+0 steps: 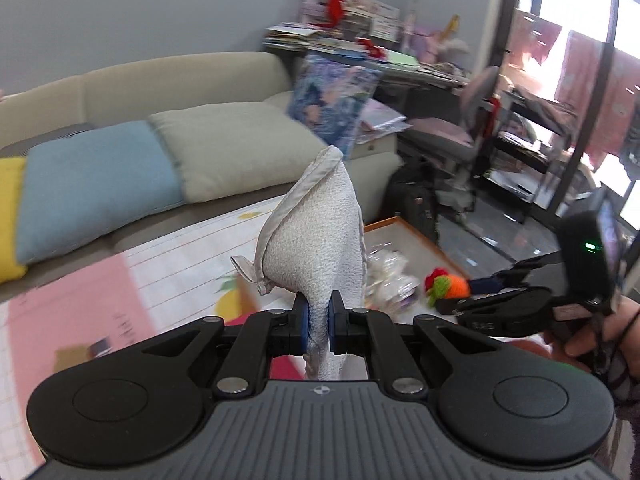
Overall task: Organize soft objects
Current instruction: 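Carry the orange fruit and white mitt into the orange-rimmed box and release both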
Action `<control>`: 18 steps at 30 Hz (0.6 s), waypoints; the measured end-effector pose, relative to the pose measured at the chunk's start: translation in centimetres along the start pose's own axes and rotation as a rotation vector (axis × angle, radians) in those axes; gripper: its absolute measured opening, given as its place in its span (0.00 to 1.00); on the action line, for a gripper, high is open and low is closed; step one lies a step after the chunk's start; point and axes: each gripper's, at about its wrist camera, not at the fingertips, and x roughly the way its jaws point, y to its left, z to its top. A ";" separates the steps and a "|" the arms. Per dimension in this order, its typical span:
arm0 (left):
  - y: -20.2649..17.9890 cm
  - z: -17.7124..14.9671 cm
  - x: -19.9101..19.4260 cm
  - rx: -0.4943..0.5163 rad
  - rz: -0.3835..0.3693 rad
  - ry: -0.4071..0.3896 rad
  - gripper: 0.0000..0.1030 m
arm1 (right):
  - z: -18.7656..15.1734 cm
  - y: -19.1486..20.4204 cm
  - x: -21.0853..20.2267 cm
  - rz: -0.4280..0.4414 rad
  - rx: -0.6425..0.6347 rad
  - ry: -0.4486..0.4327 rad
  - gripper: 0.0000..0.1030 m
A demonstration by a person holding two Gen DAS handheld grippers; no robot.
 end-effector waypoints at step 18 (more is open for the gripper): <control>-3.7 2.0 15.3 -0.039 -0.022 0.219 0.10 | 0.6 -6.3 9.5 0.068 0.051 0.262 0.38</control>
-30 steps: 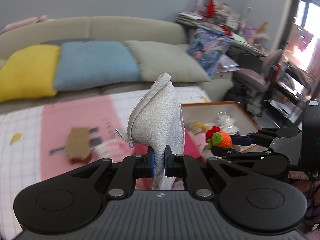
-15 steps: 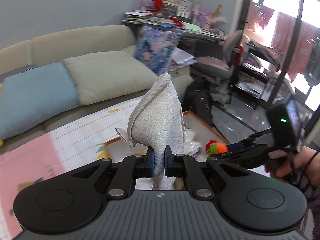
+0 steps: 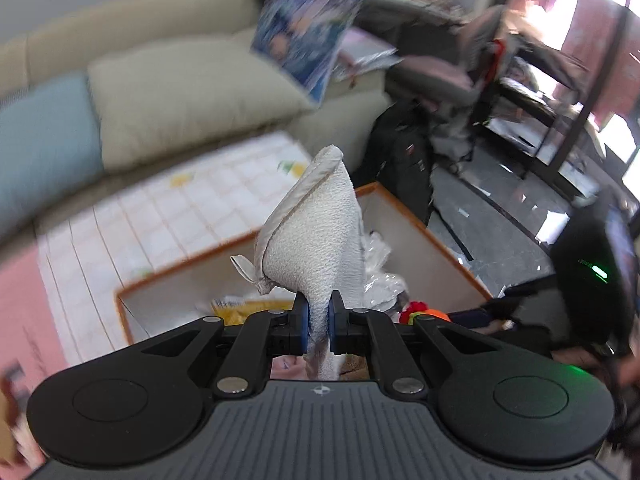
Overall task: Organize soft objects
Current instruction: 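Carry the orange fruit and white mitt into the orange-rimmed box and release both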
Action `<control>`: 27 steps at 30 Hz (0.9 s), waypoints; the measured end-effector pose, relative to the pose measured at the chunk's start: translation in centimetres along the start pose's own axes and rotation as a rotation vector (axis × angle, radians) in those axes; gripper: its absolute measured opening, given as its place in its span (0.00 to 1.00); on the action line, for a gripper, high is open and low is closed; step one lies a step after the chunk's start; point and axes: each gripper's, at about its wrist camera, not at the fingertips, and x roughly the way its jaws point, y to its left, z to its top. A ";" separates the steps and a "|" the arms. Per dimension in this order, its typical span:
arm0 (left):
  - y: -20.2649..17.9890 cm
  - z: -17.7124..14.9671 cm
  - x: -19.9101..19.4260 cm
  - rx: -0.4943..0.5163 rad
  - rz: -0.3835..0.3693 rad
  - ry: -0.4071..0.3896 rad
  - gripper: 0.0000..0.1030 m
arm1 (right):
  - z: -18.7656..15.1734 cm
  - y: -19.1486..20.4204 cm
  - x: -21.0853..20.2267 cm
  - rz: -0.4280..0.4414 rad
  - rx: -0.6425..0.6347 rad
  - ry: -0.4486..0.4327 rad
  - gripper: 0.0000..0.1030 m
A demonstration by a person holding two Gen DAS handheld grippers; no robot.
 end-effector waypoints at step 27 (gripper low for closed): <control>1.8 0.4 2.0 0.024 0.134 0.149 0.45 | 1.0 0.5 1.3 -0.028 -0.049 0.051 0.52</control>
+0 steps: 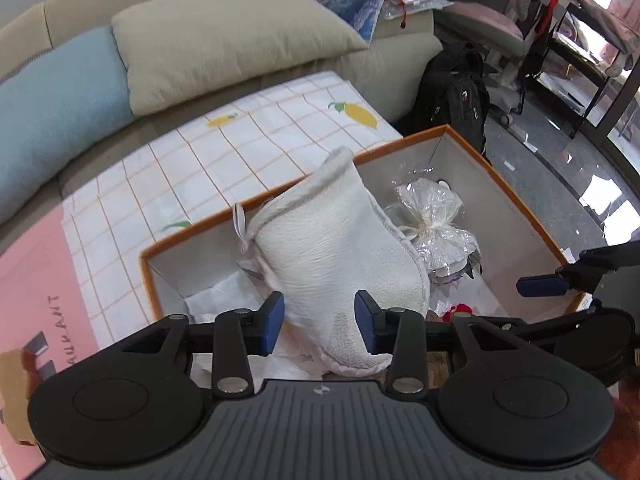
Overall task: Organize soft objects
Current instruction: 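Carry the orange fruit and white mitt into the orange-rimmed box and release both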
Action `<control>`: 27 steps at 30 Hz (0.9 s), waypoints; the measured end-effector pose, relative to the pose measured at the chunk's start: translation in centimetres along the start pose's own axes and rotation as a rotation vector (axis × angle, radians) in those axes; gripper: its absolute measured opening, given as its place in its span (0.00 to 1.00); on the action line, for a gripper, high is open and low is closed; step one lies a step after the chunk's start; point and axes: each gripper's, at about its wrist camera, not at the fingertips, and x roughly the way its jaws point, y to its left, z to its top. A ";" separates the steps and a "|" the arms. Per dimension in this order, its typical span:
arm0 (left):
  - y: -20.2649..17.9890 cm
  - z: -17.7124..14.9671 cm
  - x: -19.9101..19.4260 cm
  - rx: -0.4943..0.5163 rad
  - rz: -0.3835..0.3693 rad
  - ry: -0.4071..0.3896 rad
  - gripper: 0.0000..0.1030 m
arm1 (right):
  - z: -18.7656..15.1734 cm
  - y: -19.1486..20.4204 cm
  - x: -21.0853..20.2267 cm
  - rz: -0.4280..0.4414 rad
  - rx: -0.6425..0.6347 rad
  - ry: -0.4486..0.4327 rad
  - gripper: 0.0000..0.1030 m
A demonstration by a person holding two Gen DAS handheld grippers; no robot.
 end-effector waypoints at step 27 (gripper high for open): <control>3.4 -2.4 -2.5 -0.029 0.028 -0.049 0.45 | 4.9 5.5 6.2 0.070 0.033 0.045 0.62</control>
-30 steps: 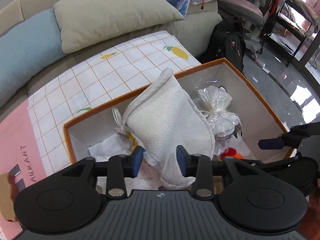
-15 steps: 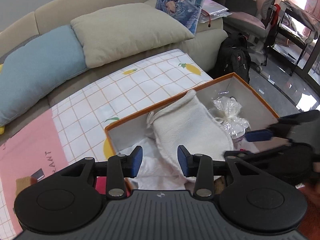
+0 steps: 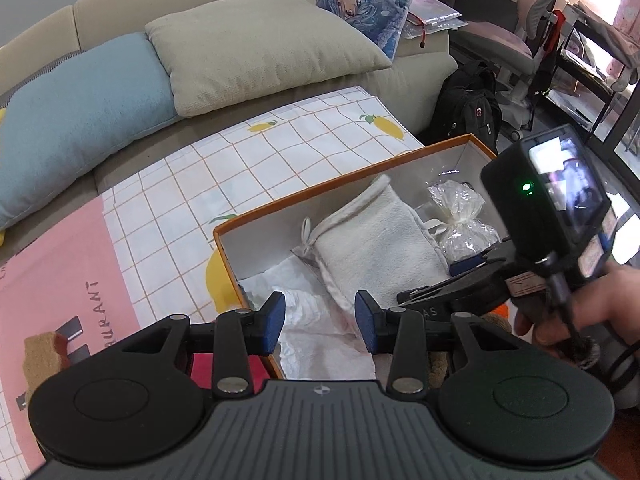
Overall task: Organize soft objects
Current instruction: 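Carry the orange fruit and white mitt into the orange-rimmed box and release both, then withdraw both open tools from the box toward the mat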
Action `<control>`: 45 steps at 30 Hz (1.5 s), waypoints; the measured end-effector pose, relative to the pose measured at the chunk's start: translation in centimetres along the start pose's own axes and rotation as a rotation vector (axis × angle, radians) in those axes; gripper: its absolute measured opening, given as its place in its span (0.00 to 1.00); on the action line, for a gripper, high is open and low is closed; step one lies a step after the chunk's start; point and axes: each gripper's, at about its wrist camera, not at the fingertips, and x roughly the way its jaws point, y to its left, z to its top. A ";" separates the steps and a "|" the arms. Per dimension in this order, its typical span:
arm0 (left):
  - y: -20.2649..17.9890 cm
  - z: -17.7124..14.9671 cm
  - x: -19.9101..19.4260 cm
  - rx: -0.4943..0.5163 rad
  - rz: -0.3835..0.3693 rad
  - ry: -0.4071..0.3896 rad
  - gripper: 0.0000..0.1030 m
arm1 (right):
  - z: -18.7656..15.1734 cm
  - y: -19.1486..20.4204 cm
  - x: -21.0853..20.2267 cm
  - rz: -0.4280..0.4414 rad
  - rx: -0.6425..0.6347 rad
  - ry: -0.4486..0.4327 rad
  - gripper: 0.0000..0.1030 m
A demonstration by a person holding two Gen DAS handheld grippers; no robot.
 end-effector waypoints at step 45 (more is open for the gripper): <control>12.5 -20.4 -14.3 -0.290 0.192 -0.156 0.45 | -16.2 23.8 -12.2 0.238 -0.274 -0.353 0.65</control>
